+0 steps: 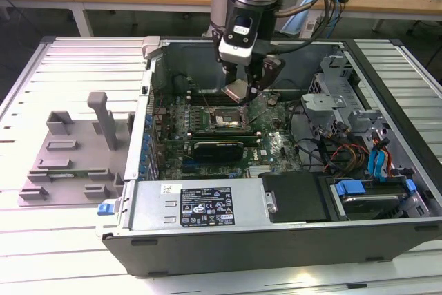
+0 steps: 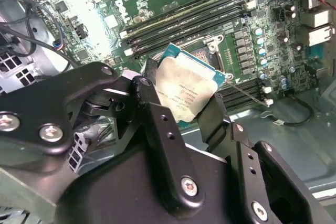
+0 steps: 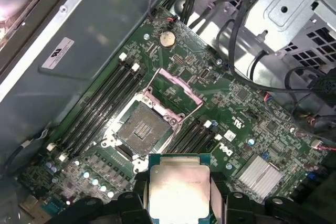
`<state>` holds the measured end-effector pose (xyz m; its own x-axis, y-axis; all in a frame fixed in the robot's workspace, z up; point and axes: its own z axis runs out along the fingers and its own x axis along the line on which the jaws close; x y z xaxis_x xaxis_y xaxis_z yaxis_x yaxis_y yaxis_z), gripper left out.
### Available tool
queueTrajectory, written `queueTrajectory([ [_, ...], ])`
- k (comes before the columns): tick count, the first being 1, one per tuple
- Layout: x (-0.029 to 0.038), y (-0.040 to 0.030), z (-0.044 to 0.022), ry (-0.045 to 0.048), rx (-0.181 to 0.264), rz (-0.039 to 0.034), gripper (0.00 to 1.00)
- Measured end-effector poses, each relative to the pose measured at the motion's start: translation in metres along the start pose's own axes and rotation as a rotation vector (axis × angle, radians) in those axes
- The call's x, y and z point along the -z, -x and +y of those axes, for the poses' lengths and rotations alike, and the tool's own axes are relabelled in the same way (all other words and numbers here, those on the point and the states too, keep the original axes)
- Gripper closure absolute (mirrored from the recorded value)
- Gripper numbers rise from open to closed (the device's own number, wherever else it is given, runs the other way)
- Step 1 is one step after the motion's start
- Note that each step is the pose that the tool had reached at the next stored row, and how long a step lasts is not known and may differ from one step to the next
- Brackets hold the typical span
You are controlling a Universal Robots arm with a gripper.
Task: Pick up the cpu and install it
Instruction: 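Place the cpu into insertion slot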
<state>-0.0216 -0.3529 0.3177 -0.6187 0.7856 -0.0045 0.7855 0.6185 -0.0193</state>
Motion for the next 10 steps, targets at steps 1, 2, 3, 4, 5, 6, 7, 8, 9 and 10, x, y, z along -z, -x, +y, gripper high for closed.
queueTrajectory([
  [1,0.0000,0.0000,0.0000,0.0000,-0.004,0.0001,0.45],
  [2,0.0000,0.0000,0.0000,0.0000,-0.008,0.0002,0.45],
  [3,0.0000,0.0000,0.0000,-0.0001,-0.016,0.0003,0.45],
  [4,-0.0001,0.0000,0.0000,-0.0001,-0.023,0.0004,0.45],
  [5,-0.0001,0.0000,0.0000,-0.0002,-0.027,0.0005,0.45],
  [6,-0.0002,0.0000,0.0000,-0.0002,-0.039,0.0008,0.45],
  [7,-0.0002,0.0000,0.0000,-0.0002,-0.046,0.0009,0.45],
  [8,-0.0002,0.0000,0.0000,-0.0003,-0.059,0.0011,0.45],
  [9,-0.0002,0.0000,0.0000,-0.0004,-0.067,0.0013,0.45],
  [10,-0.0003,0.0000,0.0000,-0.0004,-0.078,0.0015,0.45],
])
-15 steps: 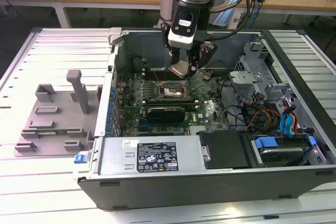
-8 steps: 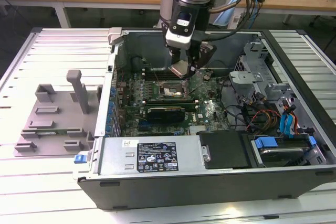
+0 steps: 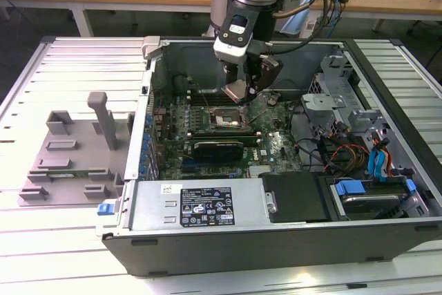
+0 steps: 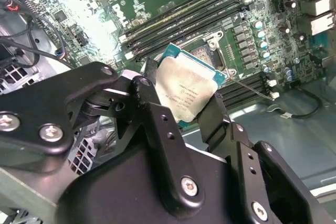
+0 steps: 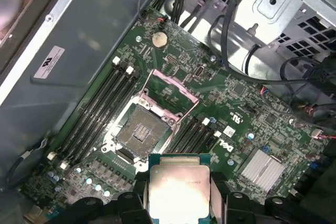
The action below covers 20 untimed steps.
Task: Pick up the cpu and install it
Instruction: 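Place the cpu into insertion slot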
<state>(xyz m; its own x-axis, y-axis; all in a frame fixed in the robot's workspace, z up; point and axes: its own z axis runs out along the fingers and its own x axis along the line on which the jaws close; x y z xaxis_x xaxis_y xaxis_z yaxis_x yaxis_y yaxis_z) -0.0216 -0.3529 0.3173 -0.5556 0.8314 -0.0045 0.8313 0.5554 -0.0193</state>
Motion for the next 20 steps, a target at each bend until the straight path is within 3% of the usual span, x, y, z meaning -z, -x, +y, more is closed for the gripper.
queueTrajectory([
  [20,-0.0008,0.0000,0.0000,-0.0010,-0.185,0.0034,0.45],
])
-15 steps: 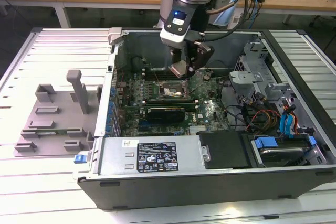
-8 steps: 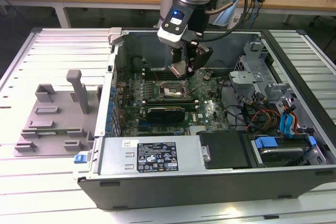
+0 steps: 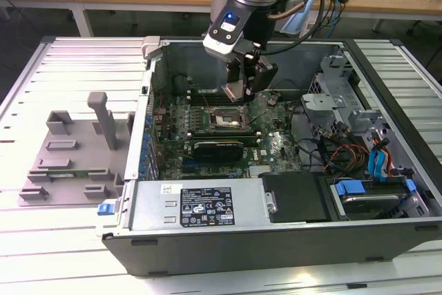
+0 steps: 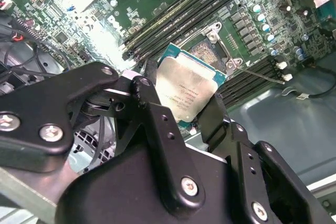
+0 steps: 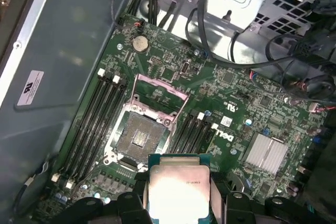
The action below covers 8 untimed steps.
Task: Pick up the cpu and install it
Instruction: 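Place the cpu into insertion slot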
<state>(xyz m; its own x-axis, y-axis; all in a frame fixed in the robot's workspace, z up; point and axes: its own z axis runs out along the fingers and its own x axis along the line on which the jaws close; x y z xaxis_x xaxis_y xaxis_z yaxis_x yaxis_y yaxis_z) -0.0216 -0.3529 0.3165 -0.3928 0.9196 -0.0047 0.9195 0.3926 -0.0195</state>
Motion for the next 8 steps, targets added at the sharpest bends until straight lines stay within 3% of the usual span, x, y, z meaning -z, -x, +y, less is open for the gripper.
queueTrajectory([
  [8,-0.0002,0.0000,0.0000,-0.0003,-0.053,0.0009,0.45],
])
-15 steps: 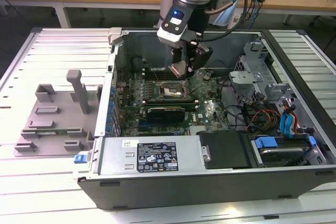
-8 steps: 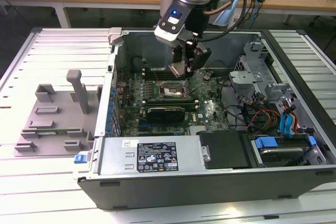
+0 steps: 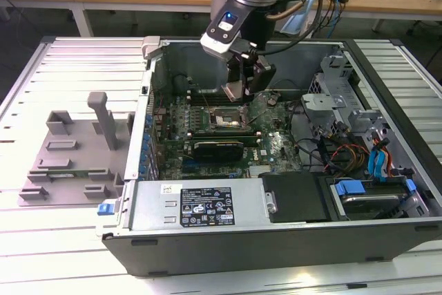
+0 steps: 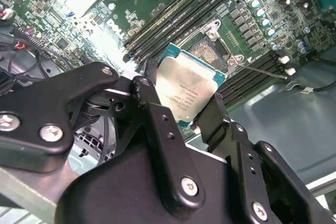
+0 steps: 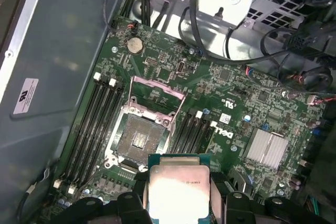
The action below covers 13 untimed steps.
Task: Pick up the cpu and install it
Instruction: 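Place the cpu into insertion slot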
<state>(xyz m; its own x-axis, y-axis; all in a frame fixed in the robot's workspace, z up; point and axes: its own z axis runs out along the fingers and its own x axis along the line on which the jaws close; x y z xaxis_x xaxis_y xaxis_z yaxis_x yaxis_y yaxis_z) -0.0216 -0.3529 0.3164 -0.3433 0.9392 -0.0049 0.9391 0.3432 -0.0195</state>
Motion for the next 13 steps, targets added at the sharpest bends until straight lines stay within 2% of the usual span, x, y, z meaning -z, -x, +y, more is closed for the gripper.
queueTrajectory([
  [9,-0.0004,0.0000,0.0000,-0.0003,-0.082,0.0017,0.45],
  [11,-0.0007,0.0000,0.0000,-0.0007,-0.142,0.0027,0.45],
  [13,-0.0010,0.0000,0.0000,-0.0017,-0.184,0.0005,0.45],
])
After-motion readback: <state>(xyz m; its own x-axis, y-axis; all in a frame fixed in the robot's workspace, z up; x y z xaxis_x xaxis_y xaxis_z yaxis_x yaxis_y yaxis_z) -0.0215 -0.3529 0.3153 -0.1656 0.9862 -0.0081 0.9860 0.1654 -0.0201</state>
